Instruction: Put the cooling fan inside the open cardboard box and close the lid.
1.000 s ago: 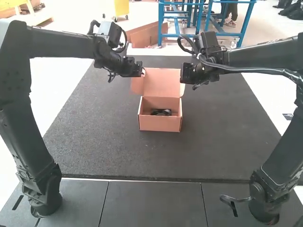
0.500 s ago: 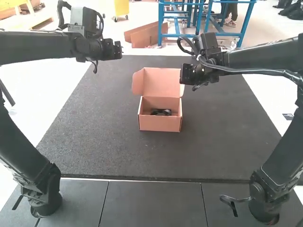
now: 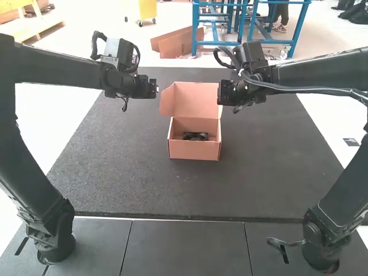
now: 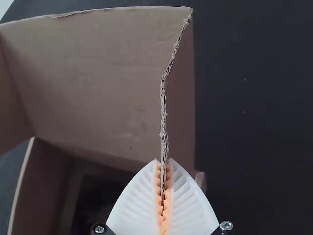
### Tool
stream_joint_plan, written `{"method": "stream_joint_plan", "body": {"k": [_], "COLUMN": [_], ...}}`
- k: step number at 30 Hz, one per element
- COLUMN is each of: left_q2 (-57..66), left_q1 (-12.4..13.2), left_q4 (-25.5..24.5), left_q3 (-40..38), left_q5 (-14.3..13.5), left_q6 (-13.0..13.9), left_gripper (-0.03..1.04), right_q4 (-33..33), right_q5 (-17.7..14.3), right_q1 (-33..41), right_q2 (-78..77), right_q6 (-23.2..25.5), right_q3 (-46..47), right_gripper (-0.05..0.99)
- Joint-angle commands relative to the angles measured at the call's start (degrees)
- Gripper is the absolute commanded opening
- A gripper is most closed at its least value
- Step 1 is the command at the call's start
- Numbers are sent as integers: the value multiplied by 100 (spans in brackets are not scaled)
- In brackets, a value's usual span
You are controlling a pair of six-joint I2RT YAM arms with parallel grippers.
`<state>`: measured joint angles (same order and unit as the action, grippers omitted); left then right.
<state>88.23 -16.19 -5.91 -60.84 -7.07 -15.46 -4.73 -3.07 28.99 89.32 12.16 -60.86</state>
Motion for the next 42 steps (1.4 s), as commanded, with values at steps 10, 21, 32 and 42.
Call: {"method": "stream_joint_plan", "body": {"k": [10, 21, 32, 42], "left_q2": [221, 221, 169, 98], "left_q1": [-254, -421, -649, -930], "left_q4": [81, 11, -147, -296], "left_q3": [-16, 19, 178, 309], "left_q5": [276, 487, 733, 742], "left_q6": [70, 79, 79, 87], "left_gripper": [97, 97, 97, 97], "right_q4": [192, 368, 473, 464], "right_q5": [-1, -1, -36, 8], "right_q1": [150, 212, 353, 414], "right_q2": [-380, -512, -679, -740], "right_q6": [-100, -126, -188, -206], "right_q3": [285, 567, 892, 1147], "right_gripper": [-2, -2, -2, -2]}}
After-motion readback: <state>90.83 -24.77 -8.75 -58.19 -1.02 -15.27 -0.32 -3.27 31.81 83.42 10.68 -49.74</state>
